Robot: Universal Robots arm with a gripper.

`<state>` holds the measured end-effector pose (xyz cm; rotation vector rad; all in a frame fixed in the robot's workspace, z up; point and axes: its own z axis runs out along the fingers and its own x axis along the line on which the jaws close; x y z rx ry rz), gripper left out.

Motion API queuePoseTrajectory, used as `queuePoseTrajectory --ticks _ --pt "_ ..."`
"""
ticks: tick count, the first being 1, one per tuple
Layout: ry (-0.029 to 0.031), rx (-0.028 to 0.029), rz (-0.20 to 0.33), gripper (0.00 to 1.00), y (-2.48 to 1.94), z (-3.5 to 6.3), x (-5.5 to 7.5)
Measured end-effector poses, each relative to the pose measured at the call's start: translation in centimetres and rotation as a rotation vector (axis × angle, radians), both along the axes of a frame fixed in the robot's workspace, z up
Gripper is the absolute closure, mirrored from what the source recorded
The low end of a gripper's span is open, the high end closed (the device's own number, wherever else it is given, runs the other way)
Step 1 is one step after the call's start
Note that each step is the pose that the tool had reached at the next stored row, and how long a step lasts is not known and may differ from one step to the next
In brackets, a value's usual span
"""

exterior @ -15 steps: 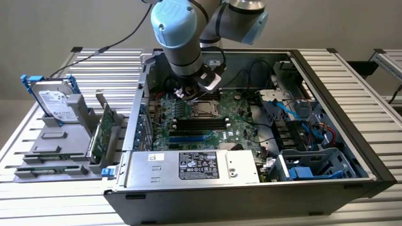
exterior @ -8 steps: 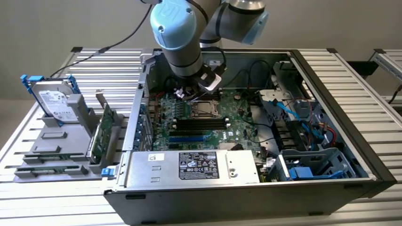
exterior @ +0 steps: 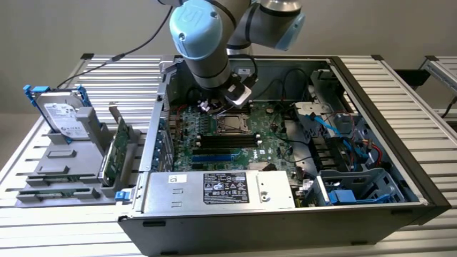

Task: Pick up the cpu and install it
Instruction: 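Install the first cpu locking lever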

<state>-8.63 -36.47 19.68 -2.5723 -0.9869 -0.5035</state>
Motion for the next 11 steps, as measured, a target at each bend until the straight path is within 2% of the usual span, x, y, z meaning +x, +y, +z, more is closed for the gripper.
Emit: queuePoseTrajectory --ticks 5,11 --pt "-0.0001 0.0135 -0.047 0.89 0.01 -0.12 0.01" --pt "-0.0003 0.0212 -0.106 0.89 0.00 -0.20 0.01"
